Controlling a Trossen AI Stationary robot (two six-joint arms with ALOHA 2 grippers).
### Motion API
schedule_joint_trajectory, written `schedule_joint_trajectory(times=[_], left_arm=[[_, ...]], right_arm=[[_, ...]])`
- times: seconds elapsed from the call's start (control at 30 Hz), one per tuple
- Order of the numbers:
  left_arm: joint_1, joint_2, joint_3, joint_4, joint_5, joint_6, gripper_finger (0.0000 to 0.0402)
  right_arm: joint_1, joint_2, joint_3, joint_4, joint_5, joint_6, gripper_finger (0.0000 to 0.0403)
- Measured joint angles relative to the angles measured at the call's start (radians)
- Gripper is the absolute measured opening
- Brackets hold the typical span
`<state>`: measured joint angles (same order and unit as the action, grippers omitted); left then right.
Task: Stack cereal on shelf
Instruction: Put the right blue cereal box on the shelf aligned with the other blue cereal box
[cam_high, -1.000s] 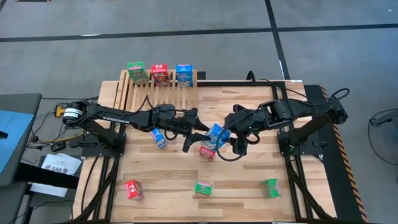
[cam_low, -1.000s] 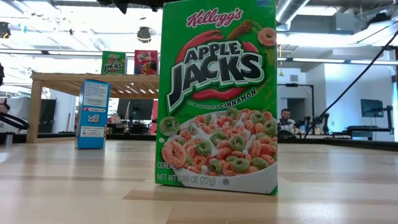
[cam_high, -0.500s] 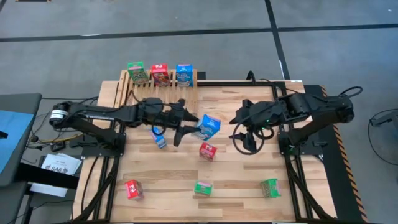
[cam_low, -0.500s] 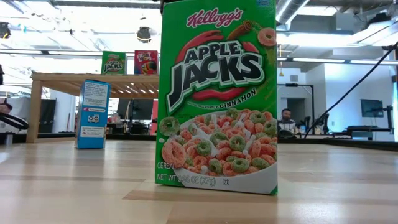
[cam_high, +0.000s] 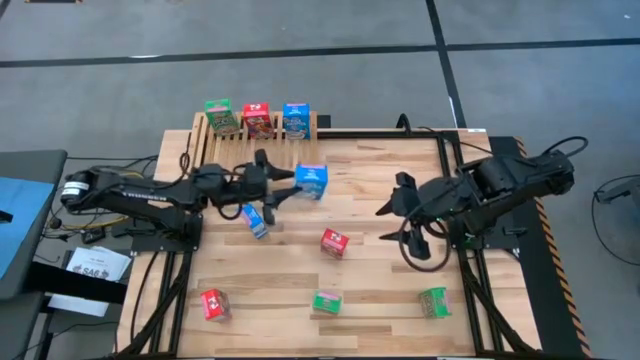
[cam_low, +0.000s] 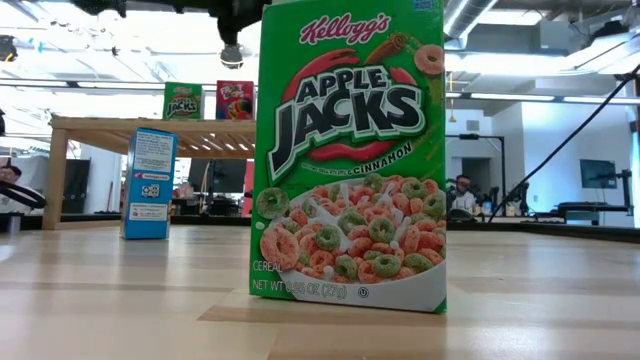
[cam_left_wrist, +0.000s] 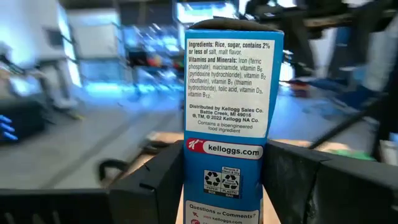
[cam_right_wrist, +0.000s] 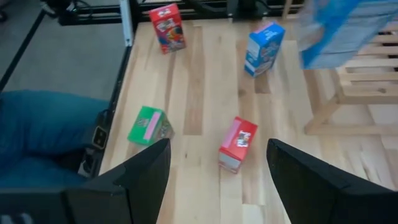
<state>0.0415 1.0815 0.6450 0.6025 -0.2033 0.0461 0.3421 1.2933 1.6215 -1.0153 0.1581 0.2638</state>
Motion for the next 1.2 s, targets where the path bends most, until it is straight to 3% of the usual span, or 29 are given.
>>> schedule_joint_trajectory(times=[0.2, 0.4, 0.57, 0.9, 1.2], left_arm=[[0.088, 0.015, -0.067, 0.108, -0.039, 0.034, 0.0174], [0.243, 0.016, -0.081, 0.104, 0.101, -0.061, 0.0174], [0.329, 0.016, -0.081, 0.090, 0.157, -0.107, 0.0174], [0.450, 0.016, -0.081, 0.058, 0.249, -0.168, 0.0174], [0.471, 0.044, -0.081, 0.072, 0.278, -0.192, 0.0174]], right_arm=[[0.019, 0.004, 0.000, 0.002, 0.006, 0.000, 0.0292], [0.018, 0.004, 0.000, 0.002, 0.008, 0.000, 0.0292], [0.018, 0.004, 0.000, 0.001, 0.008, -0.001, 0.0292], [0.018, 0.004, 0.000, 0.001, 0.008, -0.001, 0.0292], [0.016, 0.004, 0.000, 0.001, 0.008, -0.002, 0.0292]])
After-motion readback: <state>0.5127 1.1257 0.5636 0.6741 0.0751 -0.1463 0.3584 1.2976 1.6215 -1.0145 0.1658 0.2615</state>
